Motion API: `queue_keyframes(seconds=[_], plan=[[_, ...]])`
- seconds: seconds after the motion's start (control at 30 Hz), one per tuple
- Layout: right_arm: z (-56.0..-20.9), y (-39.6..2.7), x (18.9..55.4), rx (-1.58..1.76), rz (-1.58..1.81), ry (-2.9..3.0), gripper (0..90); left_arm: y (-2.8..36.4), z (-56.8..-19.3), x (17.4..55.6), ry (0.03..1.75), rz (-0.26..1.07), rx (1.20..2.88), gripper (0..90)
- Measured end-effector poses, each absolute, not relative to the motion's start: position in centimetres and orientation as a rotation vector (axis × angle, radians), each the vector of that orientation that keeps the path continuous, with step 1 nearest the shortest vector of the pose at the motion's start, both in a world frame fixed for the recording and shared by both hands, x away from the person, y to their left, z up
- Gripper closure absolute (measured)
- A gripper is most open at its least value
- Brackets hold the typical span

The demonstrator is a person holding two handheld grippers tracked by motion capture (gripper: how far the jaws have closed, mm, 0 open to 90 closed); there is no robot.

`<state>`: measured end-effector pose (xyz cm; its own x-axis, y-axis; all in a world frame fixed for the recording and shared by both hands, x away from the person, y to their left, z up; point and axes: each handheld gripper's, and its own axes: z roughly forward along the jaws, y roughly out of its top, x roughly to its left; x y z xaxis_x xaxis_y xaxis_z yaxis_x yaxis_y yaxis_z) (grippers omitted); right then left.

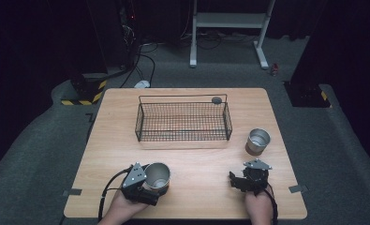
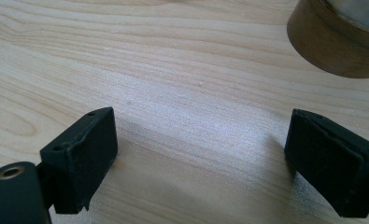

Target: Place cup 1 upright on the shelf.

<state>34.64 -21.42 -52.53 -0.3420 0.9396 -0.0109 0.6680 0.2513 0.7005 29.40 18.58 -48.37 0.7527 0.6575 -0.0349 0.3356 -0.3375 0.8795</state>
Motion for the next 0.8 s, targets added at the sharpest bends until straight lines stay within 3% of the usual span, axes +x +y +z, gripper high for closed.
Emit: queue_keyframes(seconds=[0.37,0.53,0.8], plan=[[-52.52,-21.43,34.65,1.463,0.849,2.099,9.3,18.34,-48.42,29.11,0.737,0.431,1.94,10.7],[-52.53,-21.44,34.65,1.461,0.851,2.1,9.3,18.19,-48.63,29.37,0.745,0.434,1.949,8.7],[-52.52,-21.42,34.64,1.463,0.849,2.1,9.3,18.2,-48.58,29.34,0.732,0.433,1.95,13.5]])
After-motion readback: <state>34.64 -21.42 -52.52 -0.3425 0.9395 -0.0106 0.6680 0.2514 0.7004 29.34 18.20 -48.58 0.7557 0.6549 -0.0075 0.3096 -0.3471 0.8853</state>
